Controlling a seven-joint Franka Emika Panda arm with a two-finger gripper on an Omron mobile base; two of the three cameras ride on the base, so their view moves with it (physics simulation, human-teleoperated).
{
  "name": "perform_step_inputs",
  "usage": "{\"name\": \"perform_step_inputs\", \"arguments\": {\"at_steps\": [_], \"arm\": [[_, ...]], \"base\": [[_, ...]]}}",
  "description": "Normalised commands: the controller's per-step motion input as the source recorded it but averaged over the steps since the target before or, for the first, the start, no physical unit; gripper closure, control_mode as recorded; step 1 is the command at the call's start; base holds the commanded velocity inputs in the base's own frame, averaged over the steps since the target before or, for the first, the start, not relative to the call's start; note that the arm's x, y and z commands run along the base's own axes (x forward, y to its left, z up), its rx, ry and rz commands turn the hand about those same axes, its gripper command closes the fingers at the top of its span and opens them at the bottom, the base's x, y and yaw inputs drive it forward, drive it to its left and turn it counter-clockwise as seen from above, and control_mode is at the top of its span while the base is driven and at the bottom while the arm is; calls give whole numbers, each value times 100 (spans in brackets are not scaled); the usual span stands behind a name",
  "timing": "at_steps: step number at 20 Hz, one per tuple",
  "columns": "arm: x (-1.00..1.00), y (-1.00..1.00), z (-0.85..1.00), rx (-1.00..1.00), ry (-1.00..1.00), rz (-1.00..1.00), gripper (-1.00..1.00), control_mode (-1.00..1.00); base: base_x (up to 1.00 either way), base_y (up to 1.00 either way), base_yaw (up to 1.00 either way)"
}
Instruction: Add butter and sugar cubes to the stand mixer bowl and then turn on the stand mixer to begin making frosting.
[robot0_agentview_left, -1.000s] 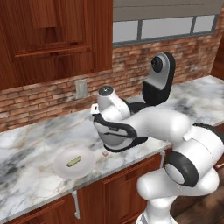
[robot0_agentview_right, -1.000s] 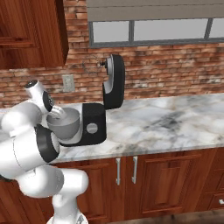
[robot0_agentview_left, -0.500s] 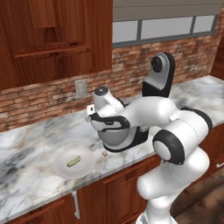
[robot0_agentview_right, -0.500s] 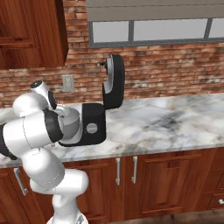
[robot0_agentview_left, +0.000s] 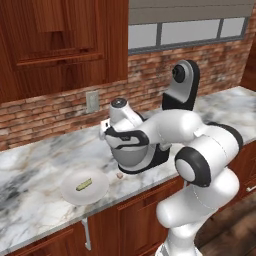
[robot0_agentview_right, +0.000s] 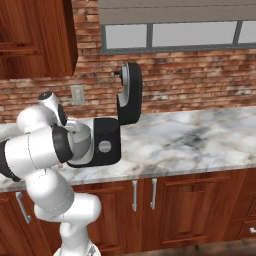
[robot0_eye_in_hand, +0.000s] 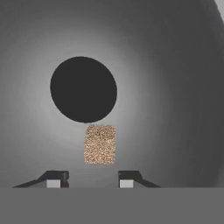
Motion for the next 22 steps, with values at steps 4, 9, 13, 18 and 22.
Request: {"name": "perform_step_inputs", "arguments": {"at_steps": [4, 9, 13, 18, 22], "arm": [[0, 0, 0, 0, 0, 9, -100, -100], [-6, 15, 37, 0, -9, 9, -100, -100], [-40, 41, 87, 0, -3, 4, -100, -100], [-51, 30, 77, 0, 8, 0, -100, -100], [-65, 7, 20, 0, 10, -14, -100, -100]], "base": [[0, 0, 0], [0, 0, 0], [0, 0, 0], [0, 0, 0], [0, 0, 0]]}}
